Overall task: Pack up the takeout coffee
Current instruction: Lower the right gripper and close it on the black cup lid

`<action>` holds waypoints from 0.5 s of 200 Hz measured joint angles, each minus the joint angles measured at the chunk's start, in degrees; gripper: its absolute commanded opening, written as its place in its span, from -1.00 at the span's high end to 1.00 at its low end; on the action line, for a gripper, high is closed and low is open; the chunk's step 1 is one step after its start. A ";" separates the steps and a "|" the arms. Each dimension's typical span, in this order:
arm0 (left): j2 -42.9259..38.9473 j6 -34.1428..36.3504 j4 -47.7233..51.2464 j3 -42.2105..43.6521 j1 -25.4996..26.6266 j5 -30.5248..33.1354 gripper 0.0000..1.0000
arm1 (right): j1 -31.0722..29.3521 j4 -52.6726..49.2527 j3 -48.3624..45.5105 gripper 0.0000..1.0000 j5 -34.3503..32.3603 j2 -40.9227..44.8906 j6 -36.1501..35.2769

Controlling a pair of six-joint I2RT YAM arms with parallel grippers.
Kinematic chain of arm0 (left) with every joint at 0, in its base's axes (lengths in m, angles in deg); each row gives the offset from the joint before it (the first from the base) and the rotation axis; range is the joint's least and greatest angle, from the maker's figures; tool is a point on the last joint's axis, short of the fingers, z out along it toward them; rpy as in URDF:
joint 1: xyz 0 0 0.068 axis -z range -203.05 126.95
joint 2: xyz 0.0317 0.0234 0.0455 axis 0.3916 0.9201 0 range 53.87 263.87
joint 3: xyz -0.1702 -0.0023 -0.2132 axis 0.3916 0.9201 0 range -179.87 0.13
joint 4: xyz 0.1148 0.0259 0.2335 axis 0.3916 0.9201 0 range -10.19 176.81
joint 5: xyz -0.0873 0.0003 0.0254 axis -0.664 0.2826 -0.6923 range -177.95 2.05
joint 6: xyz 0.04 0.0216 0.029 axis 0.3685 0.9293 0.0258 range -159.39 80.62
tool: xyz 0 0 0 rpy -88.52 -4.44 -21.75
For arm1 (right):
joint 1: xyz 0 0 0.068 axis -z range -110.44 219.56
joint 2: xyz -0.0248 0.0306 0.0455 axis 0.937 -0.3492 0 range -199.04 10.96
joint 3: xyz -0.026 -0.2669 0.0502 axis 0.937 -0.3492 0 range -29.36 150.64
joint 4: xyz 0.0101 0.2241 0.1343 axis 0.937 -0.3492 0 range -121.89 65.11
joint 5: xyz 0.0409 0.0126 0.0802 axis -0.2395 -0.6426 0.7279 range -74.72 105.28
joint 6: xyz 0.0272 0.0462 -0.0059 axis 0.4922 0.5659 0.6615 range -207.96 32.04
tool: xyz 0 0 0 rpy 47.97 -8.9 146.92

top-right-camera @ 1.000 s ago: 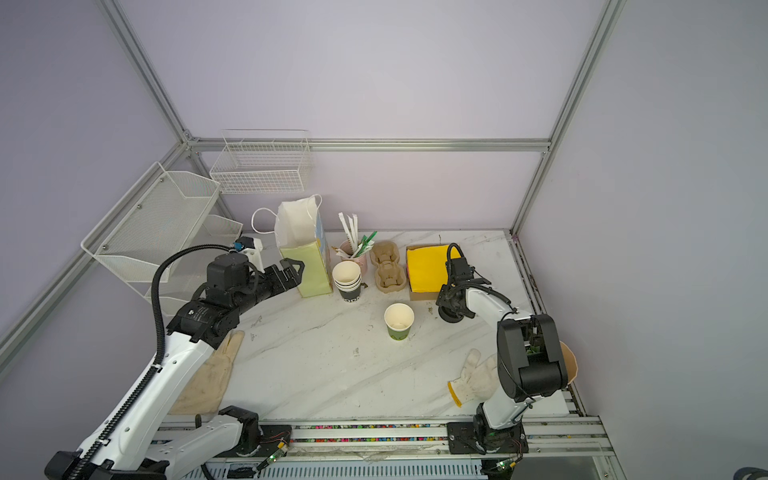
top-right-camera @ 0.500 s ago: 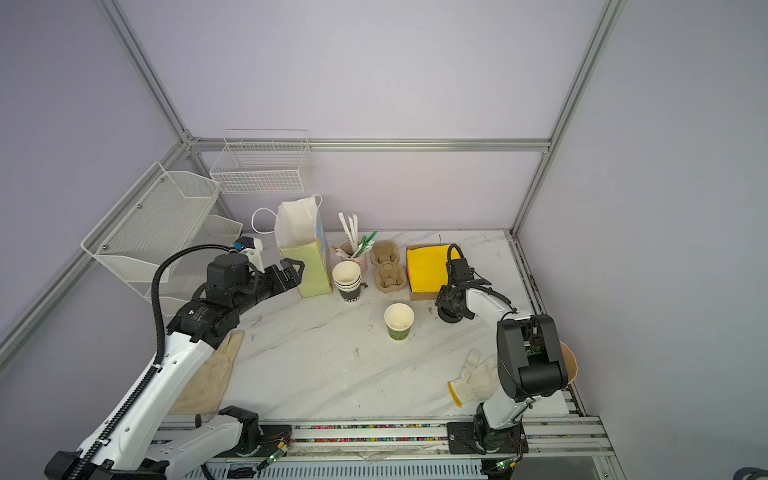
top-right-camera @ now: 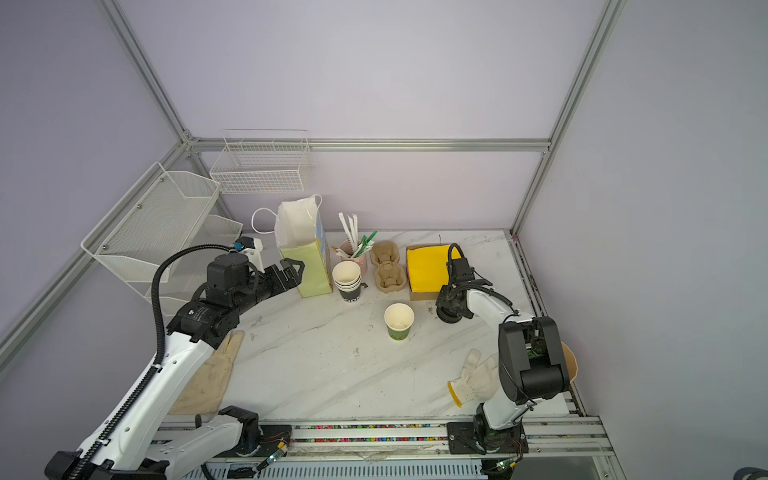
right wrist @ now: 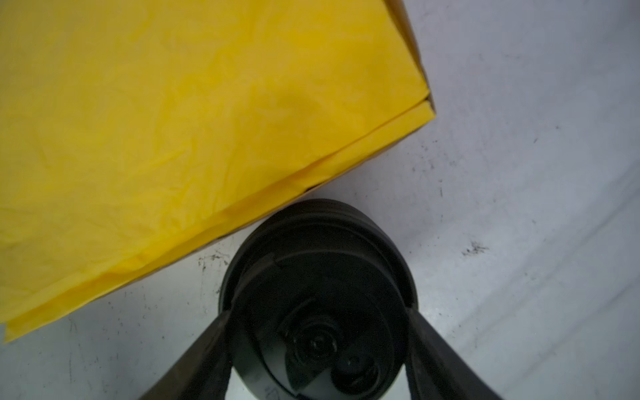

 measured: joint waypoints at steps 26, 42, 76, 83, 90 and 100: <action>0.33 0.00 0.00 0.00 0.00 -0.07 -0.99 | 0.00 -0.31 0.00 -0.37 -0.26 1.46 0.11; 0.59 -0.02 0.00 0.00 0.00 -0.22 -1.00 | 0.00 -0.61 0.00 -0.36 -0.61 2.05 0.11; 0.83 -0.02 0.00 0.00 0.00 -0.92 -1.00 | 0.00 -1.07 0.00 -0.35 -1.38 3.21 0.11; 0.96 -0.02 0.00 0.00 0.00 -1.18 -1.00 | 0.00 -1.11 0.00 -0.35 -1.40 3.52 0.13; 1.18 -0.02 0.00 0.00 0.00 -1.49 -1.00 | 0.00 -1.09 0.00 -0.35 -1.40 3.87 0.13; 1.53 -0.02 0.00 0.00 0.00 -1.81 -1.00 | 0.00 -1.07 0.00 -0.35 -1.36 4.44 0.13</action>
